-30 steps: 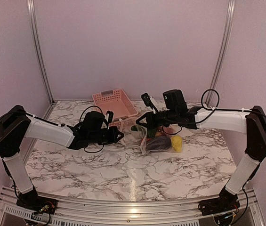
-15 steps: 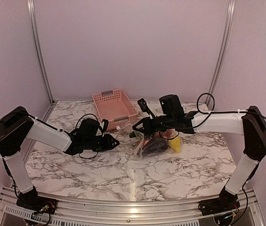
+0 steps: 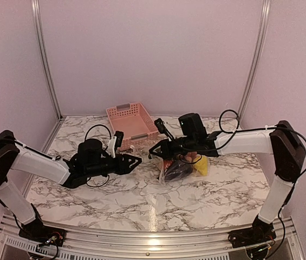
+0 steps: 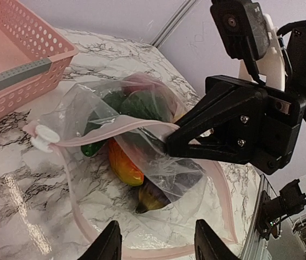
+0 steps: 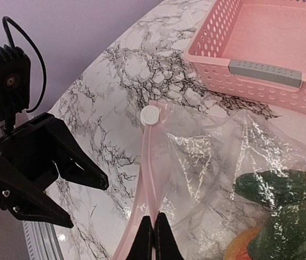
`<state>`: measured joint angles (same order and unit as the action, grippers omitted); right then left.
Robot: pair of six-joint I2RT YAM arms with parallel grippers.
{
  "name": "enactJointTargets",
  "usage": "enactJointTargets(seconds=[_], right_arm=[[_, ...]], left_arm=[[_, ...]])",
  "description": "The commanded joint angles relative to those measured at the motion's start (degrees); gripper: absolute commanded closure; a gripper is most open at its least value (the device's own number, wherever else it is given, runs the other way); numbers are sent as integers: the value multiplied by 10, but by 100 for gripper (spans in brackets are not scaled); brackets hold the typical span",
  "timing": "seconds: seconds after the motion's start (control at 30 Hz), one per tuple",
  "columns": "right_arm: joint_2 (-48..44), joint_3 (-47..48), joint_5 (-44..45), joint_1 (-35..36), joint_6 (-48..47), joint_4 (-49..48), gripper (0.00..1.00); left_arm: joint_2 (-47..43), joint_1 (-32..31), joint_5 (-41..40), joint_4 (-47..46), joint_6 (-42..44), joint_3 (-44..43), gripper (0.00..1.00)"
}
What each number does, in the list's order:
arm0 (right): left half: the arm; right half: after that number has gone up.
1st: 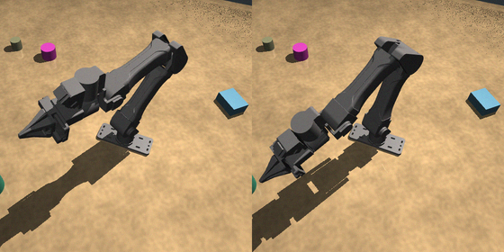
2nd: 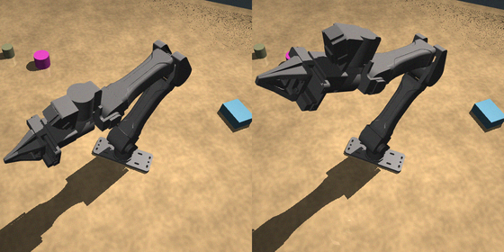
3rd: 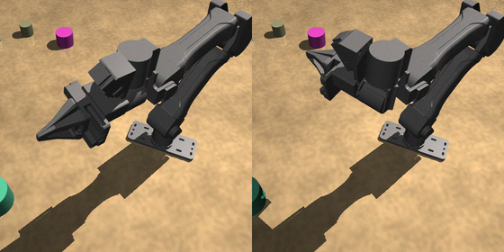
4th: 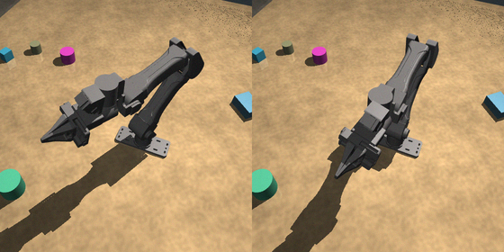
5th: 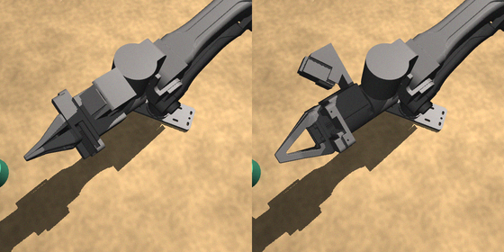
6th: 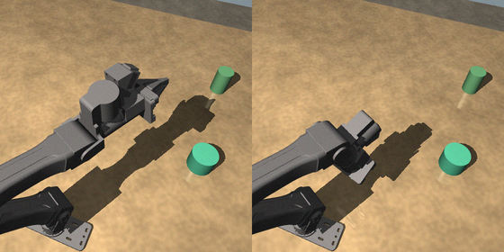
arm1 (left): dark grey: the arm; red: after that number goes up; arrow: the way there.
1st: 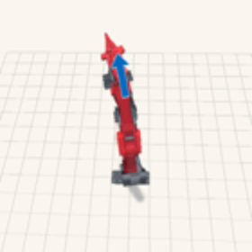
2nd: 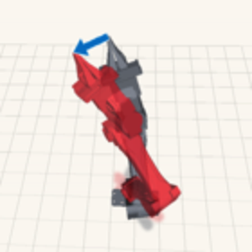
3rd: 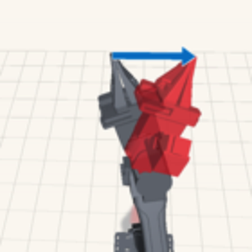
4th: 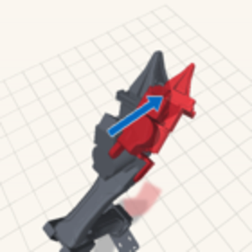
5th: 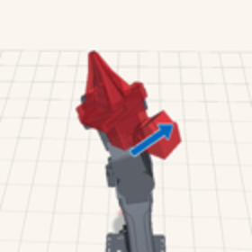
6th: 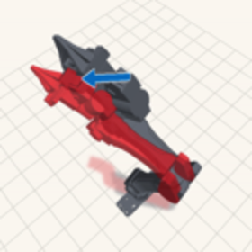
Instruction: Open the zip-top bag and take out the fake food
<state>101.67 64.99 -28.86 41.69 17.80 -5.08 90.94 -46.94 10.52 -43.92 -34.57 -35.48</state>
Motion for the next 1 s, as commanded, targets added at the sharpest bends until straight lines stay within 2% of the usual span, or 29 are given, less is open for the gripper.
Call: enactJointTargets(seconds=[0.0,0.23,0.5,0.97], right_arm=[[-17,14,11,10,-10,17,100],[-44,15,5,12,1,22,100],[-44,36,-8,38,19,12,100],[-25,53,-16,55,39,-18,100]], left_arm=[[55,-20,15,-47,89,-42,53],[140,-25,17,-115,91,-78,55],[202,-26,2,-184,9,-92,59],[245,-25,-31,-207,-60,-114,58]])
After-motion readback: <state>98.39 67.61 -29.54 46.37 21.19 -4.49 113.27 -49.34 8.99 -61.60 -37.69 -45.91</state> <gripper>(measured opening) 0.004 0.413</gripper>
